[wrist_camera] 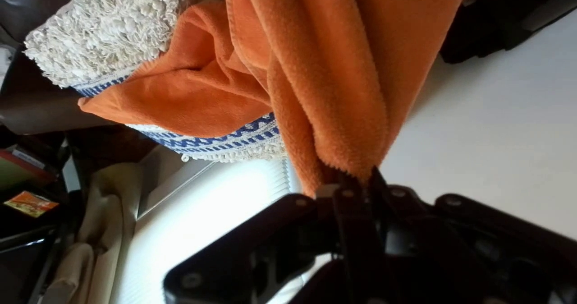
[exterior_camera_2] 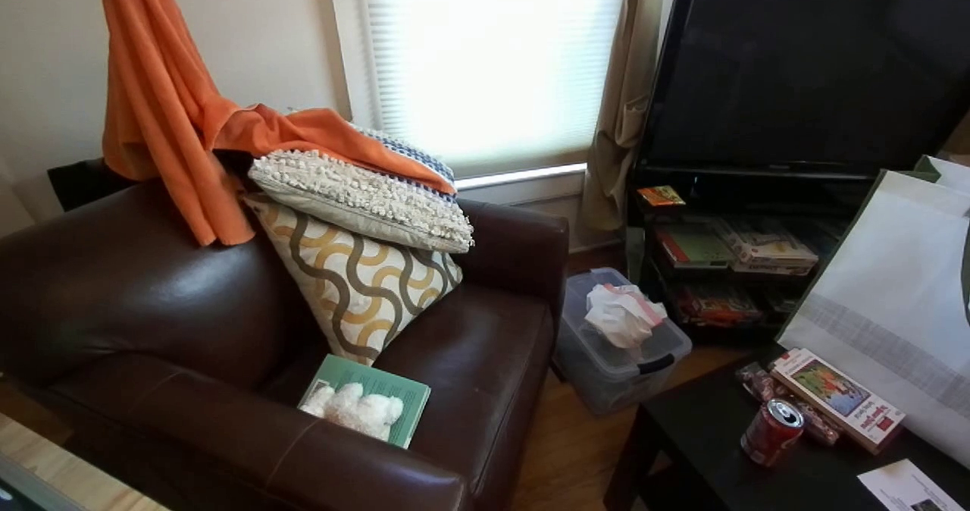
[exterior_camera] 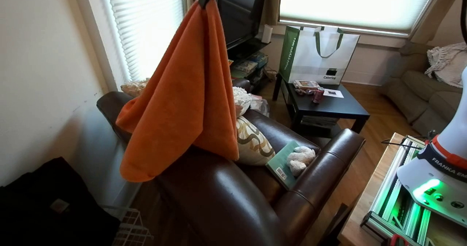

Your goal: Pick up the orange blanket and place it on the seat of the couch

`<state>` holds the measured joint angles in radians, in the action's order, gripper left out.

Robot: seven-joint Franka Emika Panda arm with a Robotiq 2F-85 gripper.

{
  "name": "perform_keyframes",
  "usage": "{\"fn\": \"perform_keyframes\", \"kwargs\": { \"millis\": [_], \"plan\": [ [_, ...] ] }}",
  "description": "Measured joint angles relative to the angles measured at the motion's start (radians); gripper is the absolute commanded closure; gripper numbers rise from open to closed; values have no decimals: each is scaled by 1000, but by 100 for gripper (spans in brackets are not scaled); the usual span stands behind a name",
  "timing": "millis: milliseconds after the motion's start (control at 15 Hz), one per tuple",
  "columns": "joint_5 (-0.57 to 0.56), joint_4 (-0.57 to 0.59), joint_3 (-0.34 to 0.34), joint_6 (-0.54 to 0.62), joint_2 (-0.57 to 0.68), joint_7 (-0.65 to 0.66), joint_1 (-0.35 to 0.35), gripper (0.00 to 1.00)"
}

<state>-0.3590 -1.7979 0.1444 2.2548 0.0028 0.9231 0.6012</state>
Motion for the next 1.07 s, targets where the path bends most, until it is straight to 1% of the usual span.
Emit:
{"fn": "perform_keyframes", "kwargs": {
  "millis": [133, 200, 400, 600, 733, 800, 867, 933, 1067],
  "plan": [
    [1, -16, 36, -88, -4, 11, -52, 98],
    [5, -45, 46, -124, -16, 20, -80, 98],
    [22, -190, 67, -211, -103, 67, -167, 98],
    [49, -335, 89, -320, -226, 138, -231, 98],
    [77, -422, 106, -411, -315, 187, -264, 98],
    [94, -463, 113, -454, -360, 211, -278, 93],
    [115, -505, 118, -497, -408, 236, -291, 93],
    [129, -542, 121, -519, -452, 248, -300, 93],
    [139, -588, 124, -524, -508, 255, -309, 93]
  ]
}}
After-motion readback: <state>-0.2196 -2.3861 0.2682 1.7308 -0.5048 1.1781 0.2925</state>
